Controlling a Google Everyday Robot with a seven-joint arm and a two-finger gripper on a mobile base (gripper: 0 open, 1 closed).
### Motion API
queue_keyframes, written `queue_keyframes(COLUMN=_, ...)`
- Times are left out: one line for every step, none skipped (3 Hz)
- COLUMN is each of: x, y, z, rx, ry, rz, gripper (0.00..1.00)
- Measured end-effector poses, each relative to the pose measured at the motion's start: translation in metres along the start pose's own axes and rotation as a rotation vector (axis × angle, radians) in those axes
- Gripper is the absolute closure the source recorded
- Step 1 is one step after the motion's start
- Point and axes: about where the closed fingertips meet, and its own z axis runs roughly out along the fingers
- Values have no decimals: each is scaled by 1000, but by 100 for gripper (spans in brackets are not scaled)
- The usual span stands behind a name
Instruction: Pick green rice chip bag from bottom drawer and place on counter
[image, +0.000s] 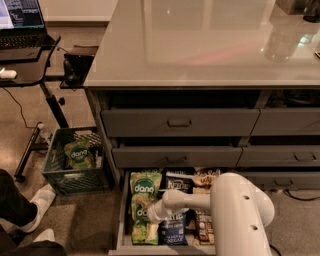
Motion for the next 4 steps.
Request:
queue_keyframes(x=14, y=0, z=4, rx=3, ry=11, rz=28, gripper=0)
queue_keyframes(x=12, y=0, z=2, rx=3, ry=11, rz=28, gripper=0)
queue_keyframes(x=12, y=0, z=2, rx=3, ry=11, rz=28, gripper=19)
queue_keyframes(x=12, y=0, z=2, rx=3, ry=11, rz=28, gripper=42)
